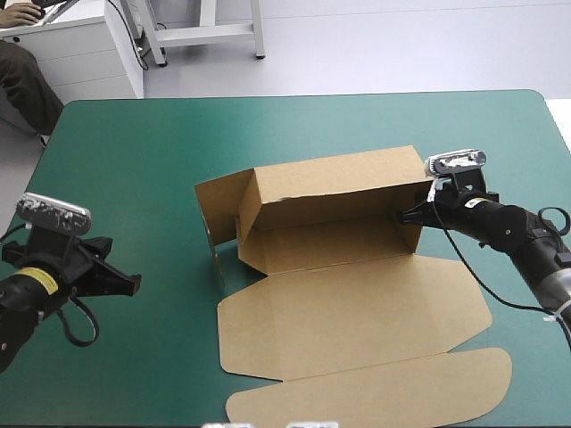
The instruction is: Fold the box
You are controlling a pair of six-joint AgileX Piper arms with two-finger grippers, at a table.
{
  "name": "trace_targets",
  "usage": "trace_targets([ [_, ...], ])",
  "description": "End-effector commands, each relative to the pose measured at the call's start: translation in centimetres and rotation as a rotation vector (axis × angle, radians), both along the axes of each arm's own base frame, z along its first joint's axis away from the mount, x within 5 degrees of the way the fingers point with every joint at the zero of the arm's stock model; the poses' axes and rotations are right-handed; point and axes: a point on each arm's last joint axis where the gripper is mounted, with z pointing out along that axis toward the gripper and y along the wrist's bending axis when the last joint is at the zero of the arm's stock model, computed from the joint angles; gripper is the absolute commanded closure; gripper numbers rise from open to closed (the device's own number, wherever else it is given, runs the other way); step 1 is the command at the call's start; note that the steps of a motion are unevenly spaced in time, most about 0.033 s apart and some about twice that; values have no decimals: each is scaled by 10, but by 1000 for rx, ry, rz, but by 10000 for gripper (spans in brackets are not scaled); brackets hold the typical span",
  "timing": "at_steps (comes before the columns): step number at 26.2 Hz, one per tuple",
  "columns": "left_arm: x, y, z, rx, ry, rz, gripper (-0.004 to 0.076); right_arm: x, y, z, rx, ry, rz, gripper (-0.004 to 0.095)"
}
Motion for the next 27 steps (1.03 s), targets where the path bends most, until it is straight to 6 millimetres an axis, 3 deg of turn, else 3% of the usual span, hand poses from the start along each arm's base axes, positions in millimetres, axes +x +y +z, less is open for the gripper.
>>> trace_targets([
  [1, -9, 2, -6, -29, -95, 0, 731, -2, -1, 20, 18, -73, -14, 917],
  [4, -11, 3, -10, -21, -98, 1, 731, -7, 0, 31, 29, -86, -2, 917],
  [8, -9, 3, -7, -21, -138, -5, 731, -18, 4, 59, 38, -70, 73, 917],
  [15, -8, 2, -4, -27, -173, -9, 731, -31, -1, 100, -16, 110, 44, 917],
  [22, -6, 1, 0, -39, -225, -15, 731, -14, -2, 92, -74, 305, 44, 922],
  [27, -6, 3, 1, -14, -231, -10, 731, 18, 1, 62, -78, 407, 39, 922],
])
